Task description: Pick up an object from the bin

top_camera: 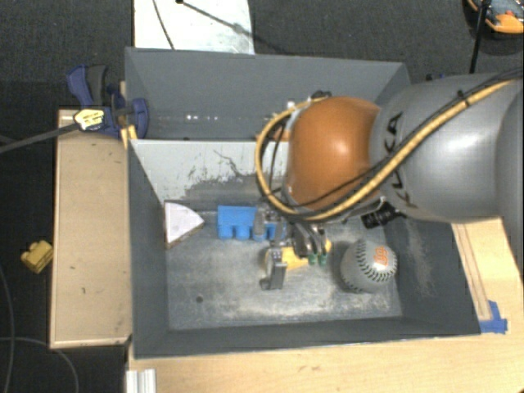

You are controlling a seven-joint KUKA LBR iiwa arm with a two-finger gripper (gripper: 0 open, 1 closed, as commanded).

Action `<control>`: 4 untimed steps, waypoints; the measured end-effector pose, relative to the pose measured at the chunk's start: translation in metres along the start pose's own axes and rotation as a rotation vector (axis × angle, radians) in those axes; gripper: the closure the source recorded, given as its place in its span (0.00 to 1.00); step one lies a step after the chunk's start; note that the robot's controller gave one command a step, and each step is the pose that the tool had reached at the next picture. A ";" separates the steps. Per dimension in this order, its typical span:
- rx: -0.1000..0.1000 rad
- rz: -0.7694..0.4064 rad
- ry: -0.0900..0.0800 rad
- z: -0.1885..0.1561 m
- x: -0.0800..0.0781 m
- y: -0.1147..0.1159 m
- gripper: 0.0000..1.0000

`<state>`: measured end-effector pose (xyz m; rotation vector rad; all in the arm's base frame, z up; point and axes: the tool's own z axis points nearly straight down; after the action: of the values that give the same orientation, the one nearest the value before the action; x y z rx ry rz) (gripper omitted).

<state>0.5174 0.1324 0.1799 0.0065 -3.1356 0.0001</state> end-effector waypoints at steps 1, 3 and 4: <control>-0.001 0.004 -0.008 -0.005 -0.002 -0.001 0.00; 0.000 -0.094 -0.010 0.044 -0.024 -0.045 0.00; -0.001 -0.058 -0.009 0.081 -0.017 -0.053 0.00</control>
Offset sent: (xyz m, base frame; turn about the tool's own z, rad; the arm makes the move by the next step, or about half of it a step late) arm 0.0338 -0.0522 -0.0295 -0.1926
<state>0.5338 0.0796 0.0986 0.0984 -3.1434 -0.0011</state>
